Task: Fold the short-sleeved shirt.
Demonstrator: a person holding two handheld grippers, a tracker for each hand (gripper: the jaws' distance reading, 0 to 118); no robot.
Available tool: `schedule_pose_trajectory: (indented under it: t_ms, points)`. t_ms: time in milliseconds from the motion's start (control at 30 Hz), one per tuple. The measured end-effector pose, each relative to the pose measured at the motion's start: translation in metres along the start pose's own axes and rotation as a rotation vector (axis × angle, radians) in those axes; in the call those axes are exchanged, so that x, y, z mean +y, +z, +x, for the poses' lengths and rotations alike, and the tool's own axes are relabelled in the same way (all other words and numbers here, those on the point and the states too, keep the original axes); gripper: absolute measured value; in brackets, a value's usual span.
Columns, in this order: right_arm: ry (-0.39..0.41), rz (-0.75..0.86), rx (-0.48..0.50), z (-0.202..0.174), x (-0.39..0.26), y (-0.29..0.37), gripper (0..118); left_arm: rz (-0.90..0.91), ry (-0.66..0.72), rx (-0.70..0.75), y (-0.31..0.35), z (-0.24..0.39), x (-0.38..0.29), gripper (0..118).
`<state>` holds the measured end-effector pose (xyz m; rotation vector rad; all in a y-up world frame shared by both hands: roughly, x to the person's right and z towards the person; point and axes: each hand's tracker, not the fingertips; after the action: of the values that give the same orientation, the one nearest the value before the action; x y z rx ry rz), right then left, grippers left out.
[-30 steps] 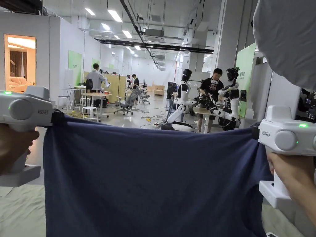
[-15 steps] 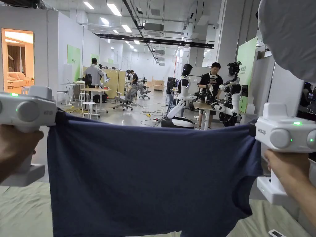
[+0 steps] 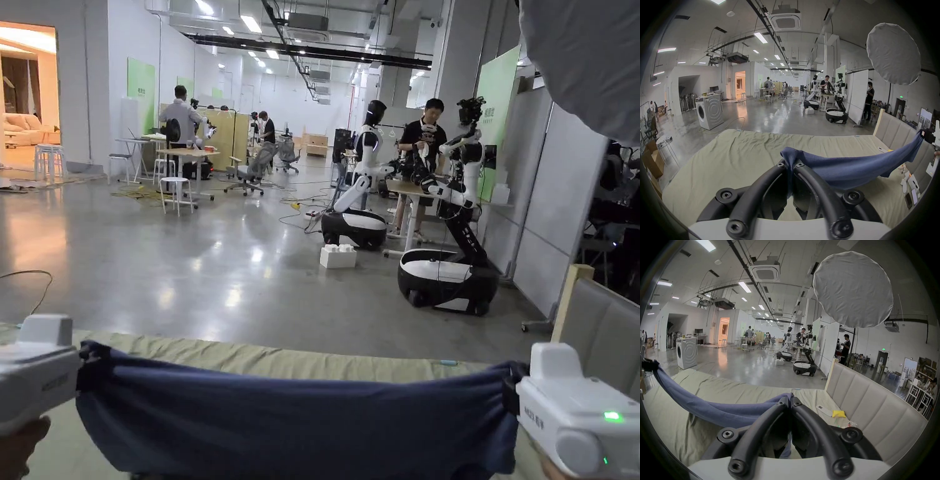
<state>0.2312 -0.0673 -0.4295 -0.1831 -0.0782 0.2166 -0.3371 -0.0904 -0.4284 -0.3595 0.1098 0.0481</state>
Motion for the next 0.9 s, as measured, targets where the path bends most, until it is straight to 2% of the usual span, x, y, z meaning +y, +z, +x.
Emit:
schedule_pose_trajectory:
  t_ms: [33,67,133,167,200,233,267,333,367,433,467,533,700,900]
  points:
    - [0.018,0.020,-0.005,0.000,-0.009,0.012,2,-0.002,0.002,-0.006,0.011,-0.002,-0.012,5]
    - [-0.010,-0.035,0.014,0.000,-0.022,0.023,2,0.004,0.022,-0.009,0.022,-0.003,-0.022,5]
    - [0.014,-0.016,0.003,-0.001,-0.040,0.048,2,-0.002,0.023,-0.023,0.047,-0.008,-0.045,5]
    - [-0.014,-0.062,0.027,-0.001,-0.051,0.058,2,-0.001,0.027,-0.020,0.056,-0.008,-0.055,5]
    - [0.003,-0.040,0.016,-0.002,-0.060,0.071,2,-0.016,0.022,-0.027,0.069,-0.010,-0.067,5]
    - [0.059,-0.025,0.023,-0.003,-0.066,0.083,2,-0.014,0.029,-0.024,0.077,-0.013,-0.079,5]
    - [0.022,-0.072,0.031,-0.004,-0.078,0.092,2,-0.014,0.029,-0.021,0.086,-0.013,-0.089,5]
    - [0.041,-0.074,0.038,-0.004,-0.093,0.113,2,-0.035,0.008,-0.011,0.109,-0.014,-0.112,5]
    - [0.016,-0.119,0.051,-0.005,-0.103,0.120,2,-0.038,0.017,-0.015,0.116,-0.016,-0.120,5]
    - [0.025,-0.130,0.050,-0.005,-0.118,0.139,2,-0.064,0.014,-0.019,0.136,-0.018,-0.142,5]
    - [-0.003,-0.168,0.073,-0.004,-0.126,0.147,2,-0.071,0.012,-0.016,0.144,-0.018,-0.150,5]
    - [0.021,-0.180,0.065,-0.005,-0.140,0.166,2,-0.107,-0.010,-0.010,0.160,-0.019,-0.168,5]
    - [0.043,-0.272,0.080,-0.007,-0.169,0.199,2,-0.169,-0.013,0.008,0.189,-0.025,-0.202,5]
    - [0.078,-0.414,0.111,-0.015,-0.205,0.217,2,-0.350,-0.088,0.010,0.197,-0.023,-0.249,5]
